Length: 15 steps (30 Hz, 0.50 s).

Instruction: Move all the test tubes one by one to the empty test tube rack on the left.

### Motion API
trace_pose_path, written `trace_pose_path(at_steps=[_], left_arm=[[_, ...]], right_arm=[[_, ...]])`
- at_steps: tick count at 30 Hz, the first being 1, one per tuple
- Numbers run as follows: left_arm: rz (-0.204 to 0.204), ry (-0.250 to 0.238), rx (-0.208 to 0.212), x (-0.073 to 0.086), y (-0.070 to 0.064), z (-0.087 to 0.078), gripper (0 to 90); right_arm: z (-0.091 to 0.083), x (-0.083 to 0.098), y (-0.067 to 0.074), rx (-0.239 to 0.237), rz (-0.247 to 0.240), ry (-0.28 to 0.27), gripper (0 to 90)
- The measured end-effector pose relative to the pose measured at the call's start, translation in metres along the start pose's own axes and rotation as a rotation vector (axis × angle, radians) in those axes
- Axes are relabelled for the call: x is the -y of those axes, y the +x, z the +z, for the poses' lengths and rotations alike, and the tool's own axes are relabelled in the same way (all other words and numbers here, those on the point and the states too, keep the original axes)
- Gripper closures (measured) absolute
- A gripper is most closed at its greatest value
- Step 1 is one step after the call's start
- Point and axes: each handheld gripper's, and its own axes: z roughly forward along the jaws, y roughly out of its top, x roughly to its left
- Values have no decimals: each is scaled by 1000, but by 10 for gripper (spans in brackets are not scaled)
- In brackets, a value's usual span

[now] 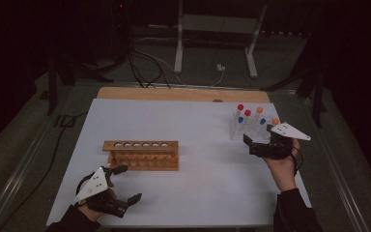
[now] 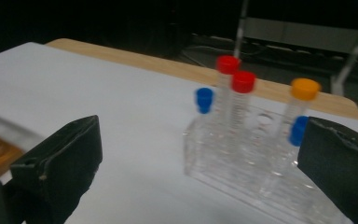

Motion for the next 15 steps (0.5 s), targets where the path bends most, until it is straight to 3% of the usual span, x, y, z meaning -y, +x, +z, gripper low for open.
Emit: trace_pose_path(at_steps=[3,14,15], left_arm=[[-2,-1,1,0,0,0,4],[5,8,9,0,-1,1,4],[5,8,8,0,-1,1,5]], right_arm=[[7,1,-8,50,32,27,0],[26,8,-21,119,95,106,79],[28,9,-23,137,104,120,165]])
